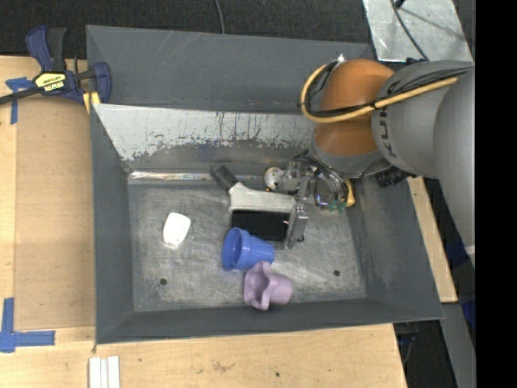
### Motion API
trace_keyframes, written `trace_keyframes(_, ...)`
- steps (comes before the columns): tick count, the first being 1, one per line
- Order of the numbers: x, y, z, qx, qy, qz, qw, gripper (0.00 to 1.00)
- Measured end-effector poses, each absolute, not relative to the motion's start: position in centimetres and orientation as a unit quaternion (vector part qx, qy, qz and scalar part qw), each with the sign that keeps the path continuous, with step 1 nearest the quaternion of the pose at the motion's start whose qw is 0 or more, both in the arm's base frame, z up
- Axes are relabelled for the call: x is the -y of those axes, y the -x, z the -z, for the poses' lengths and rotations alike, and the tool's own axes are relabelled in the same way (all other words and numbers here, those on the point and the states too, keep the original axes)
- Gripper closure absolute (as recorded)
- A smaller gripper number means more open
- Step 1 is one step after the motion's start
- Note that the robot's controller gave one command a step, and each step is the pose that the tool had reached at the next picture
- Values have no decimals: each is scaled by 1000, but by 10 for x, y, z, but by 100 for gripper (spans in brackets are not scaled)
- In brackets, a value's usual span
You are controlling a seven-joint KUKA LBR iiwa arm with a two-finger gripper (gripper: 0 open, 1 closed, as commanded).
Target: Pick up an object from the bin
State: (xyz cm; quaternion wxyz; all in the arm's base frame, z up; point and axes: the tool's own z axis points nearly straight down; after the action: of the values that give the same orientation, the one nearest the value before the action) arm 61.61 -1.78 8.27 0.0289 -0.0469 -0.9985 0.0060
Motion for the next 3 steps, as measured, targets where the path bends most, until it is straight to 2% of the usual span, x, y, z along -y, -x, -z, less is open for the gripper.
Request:
trace_keyframes(1,18,-618,-88,999,47,-5,2,100)
trace_keyframes(3,18,-617,-90,999,47,-4,4,100)
